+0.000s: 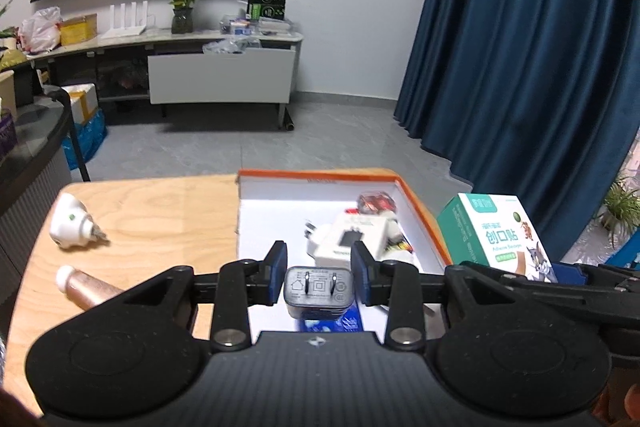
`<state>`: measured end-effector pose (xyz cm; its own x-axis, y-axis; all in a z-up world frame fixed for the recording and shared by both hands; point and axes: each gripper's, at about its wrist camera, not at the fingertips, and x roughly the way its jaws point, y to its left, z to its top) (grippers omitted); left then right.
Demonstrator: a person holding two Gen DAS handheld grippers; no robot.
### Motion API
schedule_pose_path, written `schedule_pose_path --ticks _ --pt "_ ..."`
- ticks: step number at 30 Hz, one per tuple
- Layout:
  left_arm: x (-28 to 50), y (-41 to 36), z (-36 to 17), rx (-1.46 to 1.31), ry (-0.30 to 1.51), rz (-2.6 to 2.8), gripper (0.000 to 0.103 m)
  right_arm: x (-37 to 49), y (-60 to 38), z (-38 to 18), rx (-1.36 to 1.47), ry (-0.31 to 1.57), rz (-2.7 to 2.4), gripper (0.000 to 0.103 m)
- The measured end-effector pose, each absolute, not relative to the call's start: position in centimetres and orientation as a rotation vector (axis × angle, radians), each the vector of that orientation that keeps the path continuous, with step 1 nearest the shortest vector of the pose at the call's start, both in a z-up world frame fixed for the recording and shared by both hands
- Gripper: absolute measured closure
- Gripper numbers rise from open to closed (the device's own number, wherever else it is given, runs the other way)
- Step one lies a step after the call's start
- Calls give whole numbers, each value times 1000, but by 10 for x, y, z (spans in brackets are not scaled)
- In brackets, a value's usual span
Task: Organize rigid objects
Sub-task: 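Lower the black charger into the white box with left tool while right tool holds the bandage box above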
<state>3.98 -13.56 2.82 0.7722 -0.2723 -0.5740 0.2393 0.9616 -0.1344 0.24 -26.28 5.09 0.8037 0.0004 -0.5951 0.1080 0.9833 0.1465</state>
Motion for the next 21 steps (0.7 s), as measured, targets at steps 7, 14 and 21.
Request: schedule_pose_path --ticks 7,14,21 --pt "28 -142 18 -39 652 -285 67 -5 -268 39 180 657 -72 18" --pt "23 -145 15 -42 666 -288 67 -8 -268 29 179 681 -78 18" --pt "18 -145 12 -44 675 -294 67 -10 -267 23 178 697 -84 18"
